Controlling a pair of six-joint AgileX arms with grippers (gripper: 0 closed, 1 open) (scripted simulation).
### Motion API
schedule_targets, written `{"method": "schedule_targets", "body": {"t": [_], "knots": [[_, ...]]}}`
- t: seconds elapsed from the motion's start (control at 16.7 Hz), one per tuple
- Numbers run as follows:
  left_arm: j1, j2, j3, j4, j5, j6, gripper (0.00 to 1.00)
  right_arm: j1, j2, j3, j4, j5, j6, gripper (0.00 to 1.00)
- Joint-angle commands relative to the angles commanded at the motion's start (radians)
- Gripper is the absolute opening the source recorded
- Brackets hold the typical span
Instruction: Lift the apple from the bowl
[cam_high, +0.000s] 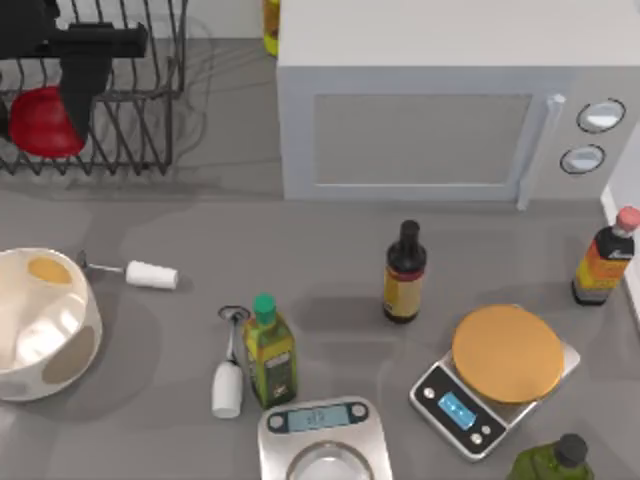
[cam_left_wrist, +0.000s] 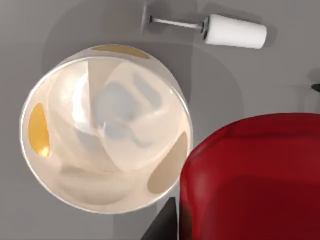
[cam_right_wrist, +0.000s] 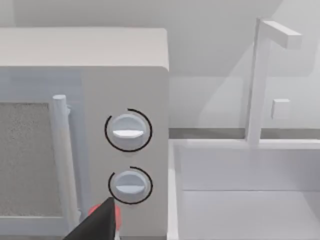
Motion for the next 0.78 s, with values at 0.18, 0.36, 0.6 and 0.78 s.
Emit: {"method": "schedule_targets", "body": {"t": [0.18, 0.36, 0.6, 0.78], "knots": [[-0.192, 0.14, 0.066, 0.056, -0.001, -0.187, 0.0, 0.0, 0.0, 0.0, 0.0, 0.0, 0.0, 1.0], [-0.316, 0.245, 0.112, 0.106, -0.002, -0.311, 0.0, 0.0, 0.0, 0.0, 0.0, 0.0, 0.0, 1.0], [-0.346, 0.273, 0.123, 0.123, -0.002, -0.341, 0.0, 0.0, 0.0, 0.0, 0.0, 0.0, 0.0, 1.0], [-0.343, 0.272, 0.117, 0.124, -0.001, -0.339, 0.0, 0.0, 0.0, 0.0, 0.0, 0.0, 0.0, 1.0]]}}
